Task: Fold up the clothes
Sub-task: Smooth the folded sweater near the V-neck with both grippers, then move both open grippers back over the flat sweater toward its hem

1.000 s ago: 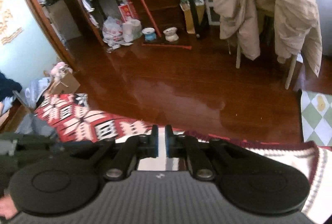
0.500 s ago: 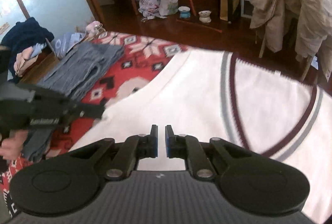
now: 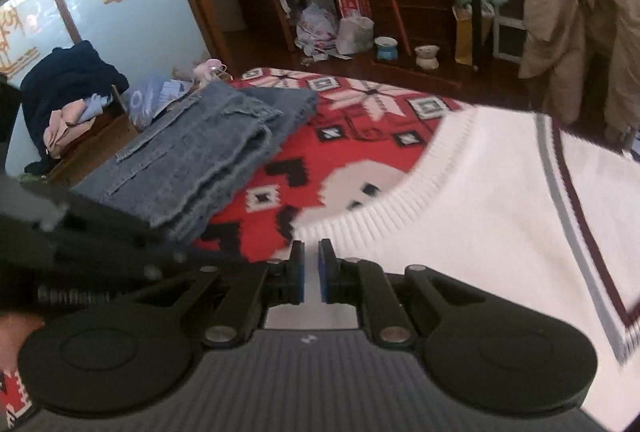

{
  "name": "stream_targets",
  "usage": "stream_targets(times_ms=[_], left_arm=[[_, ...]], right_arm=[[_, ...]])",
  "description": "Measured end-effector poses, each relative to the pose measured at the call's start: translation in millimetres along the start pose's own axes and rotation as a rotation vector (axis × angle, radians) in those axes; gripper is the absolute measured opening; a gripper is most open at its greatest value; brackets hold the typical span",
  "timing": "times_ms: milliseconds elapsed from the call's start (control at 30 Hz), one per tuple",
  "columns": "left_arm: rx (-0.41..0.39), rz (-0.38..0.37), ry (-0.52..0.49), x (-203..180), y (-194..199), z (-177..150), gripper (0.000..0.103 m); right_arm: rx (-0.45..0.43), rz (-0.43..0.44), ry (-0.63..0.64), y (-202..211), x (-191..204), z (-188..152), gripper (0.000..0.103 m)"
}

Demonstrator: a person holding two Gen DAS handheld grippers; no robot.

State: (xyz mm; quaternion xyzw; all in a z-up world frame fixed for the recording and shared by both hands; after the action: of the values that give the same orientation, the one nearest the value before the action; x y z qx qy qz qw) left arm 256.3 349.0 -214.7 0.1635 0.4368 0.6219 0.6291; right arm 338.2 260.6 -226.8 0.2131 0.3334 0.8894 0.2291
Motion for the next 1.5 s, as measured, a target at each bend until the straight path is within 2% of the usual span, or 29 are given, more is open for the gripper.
stream_targets(times_ms=[167, 267, 333, 467, 567, 667, 800, 933, 1133, 1267, 1367, 1500], left_arm=[[-0.002, -0.014, 0.032, 5.2, 12.9, -9.2, 0.002], [-0.023, -0.027, 0.023, 0.1, 29.0, -12.6, 0.002], [-0.04, -0.033, 0.002, -6.9, 40.2, -15.1, 0.002], [-0.073, -0.067, -0.046, -31.9, 52.8, -23.5, 0.002], [-0.079, -0.076, -0.054, -46.3, 42.5, -28.8, 0.002], [-0.072, -0.037, -0.067, -53.0, 27.4, -34.0, 0.002], [-0.038, -0.019, -0.069, -56.0, 20.4, -48.7, 0.002], [-0.014, 0.018, -0.085, -58.4, 27.9, -71.2, 0.002], [-0.021, 0.057, -0.103, -62.7, 45.1, -100.7, 0.002], [-0.019, 0.086, -0.137, -68.4, 48.2, -106.4, 0.002], [-0.014, 0.096, -0.14, -69.7, 44.5, -102.2, 0.002], [-0.013, 0.114, -0.136, -69.6, 34.8, -88.6, 0.002]], right_arm=[[0.013, 0.019, 0.008, 1.5, 13.0, -3.7, 0.015], [0.015, 0.103, -0.093, 16.6, 9.7, -7.2, 0.013], [-0.012, 0.101, -0.129, 35.8, 8.0, -10.5, 0.013], [-0.015, -0.009, -0.11, 81.2, 1.9, -35.0, 0.014], [-0.03, -0.105, -0.114, 122.0, -10.8, -62.1, 0.014], [-0.054, -0.214, -0.139, 164.6, -30.5, -90.8, 0.014], [-0.075, -0.408, -0.219, 216.7, -80.5, -134.2, 0.016], [-0.072, -0.56, -0.262, 258.5, -130.0, -176.9, 0.016], [-0.065, -0.611, -0.376, 293.6, -161.2, -230.4, 0.015], [-0.064, -0.605, -0.328, 301.9, -158.1, -252.3, 0.013], [-0.056, -0.61, -0.298, 295.5, -160.3, -244.0, 0.013], [-0.048, -0.61, -0.303, 277.4, -182.8, -213.7, 0.013]])
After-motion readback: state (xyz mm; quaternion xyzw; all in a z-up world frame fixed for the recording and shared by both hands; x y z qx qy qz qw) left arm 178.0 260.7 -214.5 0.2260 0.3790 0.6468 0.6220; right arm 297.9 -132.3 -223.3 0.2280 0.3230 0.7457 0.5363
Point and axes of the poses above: each gripper's, at about its wrist camera, not at the fingertips, and y roughly against the way its jaws point, x to its left, z to its top, the point moved 5 cm from there along -y, roughly the way its jaws point, and after that the axes turned 1 degree about -z, right-handed, at the moved point
